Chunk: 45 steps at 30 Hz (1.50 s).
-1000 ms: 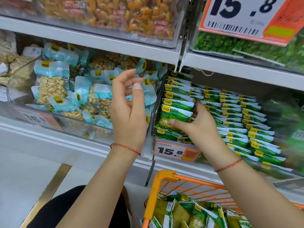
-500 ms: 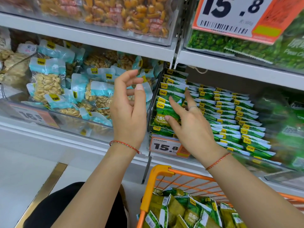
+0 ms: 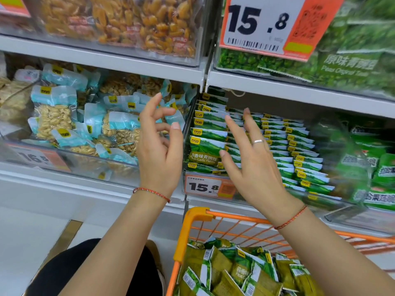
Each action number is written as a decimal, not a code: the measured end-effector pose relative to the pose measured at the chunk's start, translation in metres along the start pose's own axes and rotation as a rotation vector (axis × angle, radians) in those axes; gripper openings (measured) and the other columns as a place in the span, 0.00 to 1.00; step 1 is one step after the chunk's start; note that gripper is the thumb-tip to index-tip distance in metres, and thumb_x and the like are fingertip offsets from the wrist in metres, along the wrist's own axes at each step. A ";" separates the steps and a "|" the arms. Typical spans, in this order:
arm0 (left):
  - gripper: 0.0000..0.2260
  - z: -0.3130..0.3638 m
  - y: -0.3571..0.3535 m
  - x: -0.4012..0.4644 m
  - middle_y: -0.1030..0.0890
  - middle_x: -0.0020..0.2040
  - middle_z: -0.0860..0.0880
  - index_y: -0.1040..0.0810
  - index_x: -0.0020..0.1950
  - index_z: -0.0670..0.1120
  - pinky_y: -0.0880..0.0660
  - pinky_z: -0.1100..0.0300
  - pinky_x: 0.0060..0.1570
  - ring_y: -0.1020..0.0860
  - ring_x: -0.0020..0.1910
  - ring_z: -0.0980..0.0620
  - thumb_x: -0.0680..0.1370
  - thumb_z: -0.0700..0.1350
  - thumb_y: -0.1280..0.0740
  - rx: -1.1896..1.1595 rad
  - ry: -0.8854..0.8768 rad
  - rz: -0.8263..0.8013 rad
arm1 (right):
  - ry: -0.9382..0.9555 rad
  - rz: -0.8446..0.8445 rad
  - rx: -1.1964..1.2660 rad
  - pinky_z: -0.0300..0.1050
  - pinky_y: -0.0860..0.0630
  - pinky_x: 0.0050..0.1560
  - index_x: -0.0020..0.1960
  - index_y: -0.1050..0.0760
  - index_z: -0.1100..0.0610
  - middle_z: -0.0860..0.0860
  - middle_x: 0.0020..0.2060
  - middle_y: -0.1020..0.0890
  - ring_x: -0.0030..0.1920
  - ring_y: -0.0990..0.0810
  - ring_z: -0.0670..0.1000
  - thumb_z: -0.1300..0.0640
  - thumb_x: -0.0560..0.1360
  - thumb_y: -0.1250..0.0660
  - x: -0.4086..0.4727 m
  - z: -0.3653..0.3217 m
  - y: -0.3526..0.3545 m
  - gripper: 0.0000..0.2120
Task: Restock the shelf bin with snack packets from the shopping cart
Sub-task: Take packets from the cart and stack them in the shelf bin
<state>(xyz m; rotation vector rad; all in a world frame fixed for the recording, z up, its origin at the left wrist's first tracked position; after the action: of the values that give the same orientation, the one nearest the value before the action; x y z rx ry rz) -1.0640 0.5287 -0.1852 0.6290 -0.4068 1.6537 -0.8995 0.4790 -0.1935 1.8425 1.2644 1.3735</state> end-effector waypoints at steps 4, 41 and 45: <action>0.10 0.028 0.004 -0.016 0.22 0.48 0.59 0.25 0.55 0.50 0.28 0.64 0.39 0.23 0.44 0.58 0.79 0.38 0.41 0.041 -0.081 -0.157 | 0.032 0.113 0.213 0.48 0.22 0.48 0.66 0.28 0.51 0.49 0.67 0.28 0.58 0.23 0.49 0.54 0.78 0.39 -0.027 0.005 0.030 0.17; 0.16 0.072 -0.012 -0.133 0.20 0.53 0.39 0.24 0.61 0.44 0.20 0.51 0.43 0.20 0.48 0.43 0.75 0.44 0.42 -0.435 1.157 -0.957 | -0.367 -0.565 0.622 0.31 0.28 0.36 0.37 0.19 0.50 0.47 0.30 0.20 0.31 0.23 0.39 0.65 0.69 0.27 -0.142 0.043 0.070 0.11; 0.18 0.075 -0.004 -0.122 0.19 0.55 0.38 0.31 0.65 0.35 0.24 0.60 0.27 0.18 0.42 0.45 0.80 0.40 0.51 -0.577 1.183 -0.835 | -0.300 -0.227 0.796 0.34 0.23 0.43 0.38 0.17 0.52 0.50 0.36 0.16 0.39 0.18 0.44 0.65 0.69 0.26 -0.130 0.039 0.123 0.08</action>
<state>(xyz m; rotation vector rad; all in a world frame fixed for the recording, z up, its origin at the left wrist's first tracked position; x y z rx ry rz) -1.0357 0.3885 -0.2006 -0.5898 0.2480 0.7909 -0.8247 0.3147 -0.1649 2.1820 1.9401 0.4499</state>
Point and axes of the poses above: each hand's wrist, its own x-axis towards the middle knuckle, its own y-axis out of the back of the hand, z = x × y, the point moved 4 cm from there along x, towards the middle knuckle
